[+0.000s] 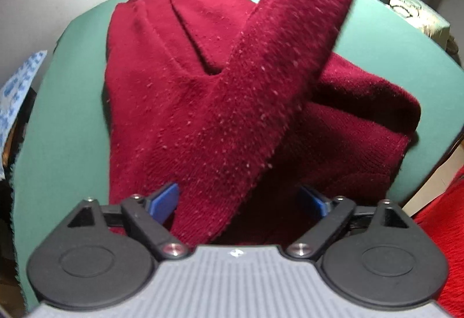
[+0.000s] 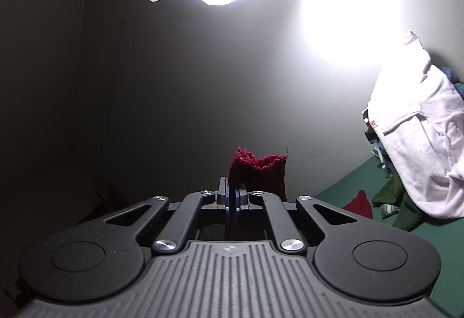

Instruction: Fold clothes

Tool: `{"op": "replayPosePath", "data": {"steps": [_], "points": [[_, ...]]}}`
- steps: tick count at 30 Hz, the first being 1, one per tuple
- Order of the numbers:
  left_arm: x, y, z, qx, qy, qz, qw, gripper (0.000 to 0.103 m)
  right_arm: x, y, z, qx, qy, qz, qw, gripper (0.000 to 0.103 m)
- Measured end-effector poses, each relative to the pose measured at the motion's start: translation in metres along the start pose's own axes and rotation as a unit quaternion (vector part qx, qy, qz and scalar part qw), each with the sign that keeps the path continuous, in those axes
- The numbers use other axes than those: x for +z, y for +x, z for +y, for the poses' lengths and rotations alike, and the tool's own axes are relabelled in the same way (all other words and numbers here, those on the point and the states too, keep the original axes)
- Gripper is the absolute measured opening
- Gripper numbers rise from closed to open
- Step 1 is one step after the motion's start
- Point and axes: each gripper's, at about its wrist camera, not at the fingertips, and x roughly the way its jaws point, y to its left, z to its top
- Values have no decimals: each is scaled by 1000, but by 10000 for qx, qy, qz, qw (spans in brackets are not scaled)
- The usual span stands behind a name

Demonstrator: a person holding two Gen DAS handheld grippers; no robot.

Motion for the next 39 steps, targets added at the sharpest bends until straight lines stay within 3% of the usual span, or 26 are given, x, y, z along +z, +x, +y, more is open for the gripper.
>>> {"op": "replayPosePath", "data": {"steps": [4,11,16,19,29,39], "points": [[-2,-8,19,-236,-240,-58,9994,68,0,41,7,-36,-44,30,10000,5],[-4,-15,45,-647,-372,-146,9971,38,-10,99,8,-498,-50,72,9987,5],[-3,-25,50,-894,-135,-351,9953,22,-20,120,13,-764,-180,85,9969,5],[0,-22,53,-1028,87,-435,9937,3,-25,130,17,-909,-289,67,9954,5],[-14,-16,78,-1443,172,-342,9888,1,-40,181,16,-1506,-303,-32,9881,5],[-12,-6,93,-1590,-299,-266,9865,4,-86,273,-24,-2084,-465,710,9743,5]]}}
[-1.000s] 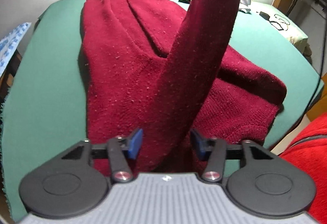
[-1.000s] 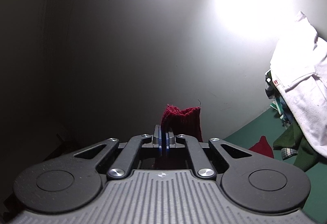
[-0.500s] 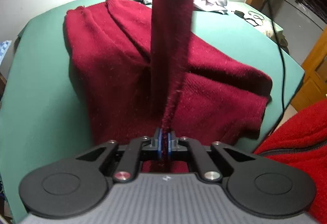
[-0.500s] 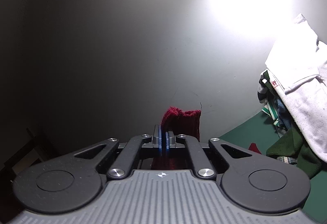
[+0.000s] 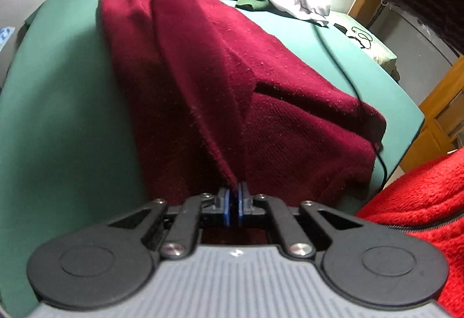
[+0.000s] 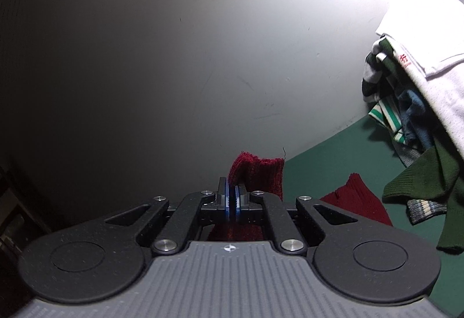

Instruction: Fold clothes

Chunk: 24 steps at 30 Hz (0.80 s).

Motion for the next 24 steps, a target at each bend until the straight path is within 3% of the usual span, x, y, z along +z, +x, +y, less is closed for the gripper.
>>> {"op": "replayPosePath", "data": {"steps": [12,20,22,24], "points": [[5,3,13,-158,-351,66,9992,13,-50,98,1,-622,-717,750,9927,5],[9,4,22,-340,-333,191,9987,16,-77,134,5,-1066,-1623,993,9759,5],[10,4,22,-368,-310,220,9986,16,-83,142,0,-1071,-1691,1065,9740,5],[11,4,23,-381,-284,247,9986,17,-86,149,-8,-901,-1526,1167,9772,13]]}}
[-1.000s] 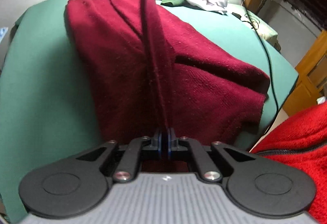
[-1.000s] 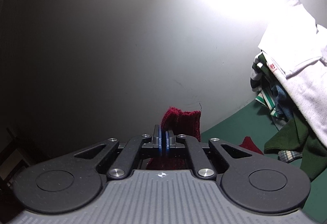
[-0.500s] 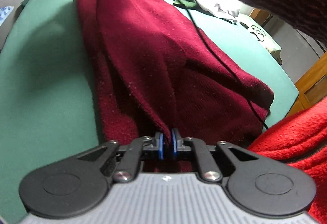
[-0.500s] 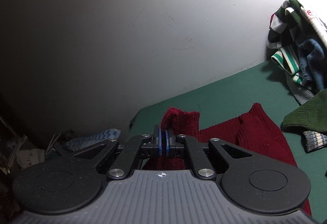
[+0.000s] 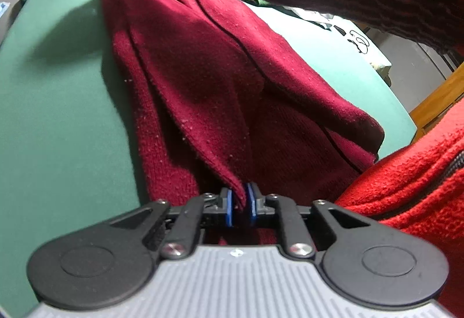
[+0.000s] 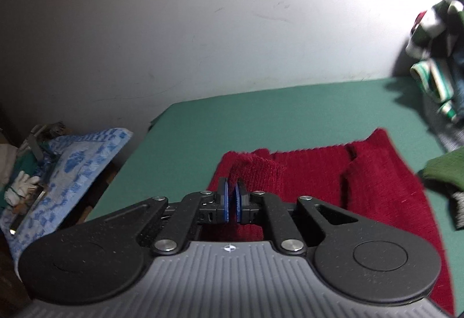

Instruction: Fold clothes

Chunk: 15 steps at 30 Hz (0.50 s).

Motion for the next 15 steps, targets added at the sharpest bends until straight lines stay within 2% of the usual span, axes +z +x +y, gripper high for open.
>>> {"op": "replayPosePath", "data": {"steps": [1,2,3,7,9,10,13,15], "points": [[0,0,0,-1,12,10,10000,17,-1,4,-5,173,152,87,9997,16],[0,-1,1,3,23,18,10000,17,-1,4,-10,304,317,152,9989,25],[1,-1,1,4,23,23,10000,17,-2,4,-15,417,455,201,9979,26],[2,-2,3,-47,-34,8,10000,17,-7,-21,-20,299,120,41,9995,26],[4,-2,2,-93,-25,-17,10000,20,-10,-32,-22,112,-266,57,9996,26],[5,-1,1,-120,-8,-25,9999,26,-12,-38,-23,27,-436,67,9990,26],[9,2,-2,-142,95,-26,9999,30,-17,-47,-34,-57,-399,129,9991,26],[12,4,-3,-105,171,-3,9998,29,-19,-43,-36,-72,-264,130,9995,27]]}}
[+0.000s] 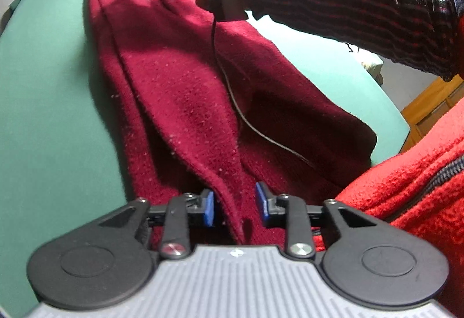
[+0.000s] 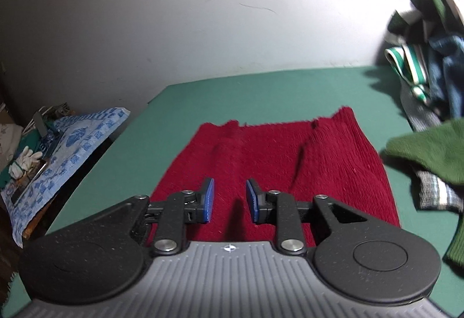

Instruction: Fold clothes

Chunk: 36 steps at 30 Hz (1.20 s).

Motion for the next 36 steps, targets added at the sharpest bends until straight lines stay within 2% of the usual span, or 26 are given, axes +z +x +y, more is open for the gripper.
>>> {"op": "replayPosePath", "data": {"steps": [2,4,5,6,7,10,12,15,16,17,18,21,22,23,27,29,30,34,35,36], "points": [[2,2,-1,75,34,39,10000,19,-2,4,-2,-13,135,2,9999,28],[3,3,0,122,27,54,9999,18,-5,10,-1,-23,213,43,9998,28],[2,3,1,128,-7,50,9999,13,-6,15,1,-27,222,82,9997,28],[2,3,1,147,-43,31,9999,11,-8,19,4,-33,175,142,9997,19],[1,2,1,171,-80,7,9998,10,-9,22,8,-73,69,156,9998,14],[-1,0,0,209,-129,-91,9997,7,-8,26,19,-89,-72,-9,9999,7],[-3,0,-1,230,-188,-110,9995,7,-7,29,22,-63,-47,-18,10000,7],[-4,1,-3,250,-216,-97,9994,7,-9,39,26,-114,-329,104,9993,8],[-4,-1,-3,284,-197,-98,9994,10,-7,35,26,-172,-398,98,9990,11],[-4,-3,-3,330,-174,-110,9992,17,-5,32,26,-230,-466,91,9986,20],[-4,-5,-3,377,-151,-121,9991,19,-4,28,26,-268,-522,73,9983,25],[-5,-18,3,498,-231,-294,9981,20,-3,-9,21,37,-401,-215,9990,26],[-6,-22,6,540,-287,-355,9975,25,-3,-20,19,152,-375,-286,9988,26],[-6,-26,9,582,-344,-415,9968,31,-8,-30,20,359,-451,-174,9982,25],[-8,-23,21,661,-494,-357,9960,36,-35,-56,32,1133,-814,456,9892,25],[-9,-18,23,623,-519,-323,9962,47,-52,-66,43,1449,-981,687,9822,25],[-10,-15,22,603,-520,-308,9963,48,-59,-68,49,1512,-1103,724,9796,26],[-9,-9,22,583,-534,-301,9964,46,-80,-64,74,1457,-1557,810,9736,25],[-8,-10,22,576,-554,-309,9963,45,-82,-58,77,1305,-1568,916,9747,25],[-8,-10,22,562,-589,-319,9962,45,-83,-53,79,1168,-1566,1010,9755,17]]}}
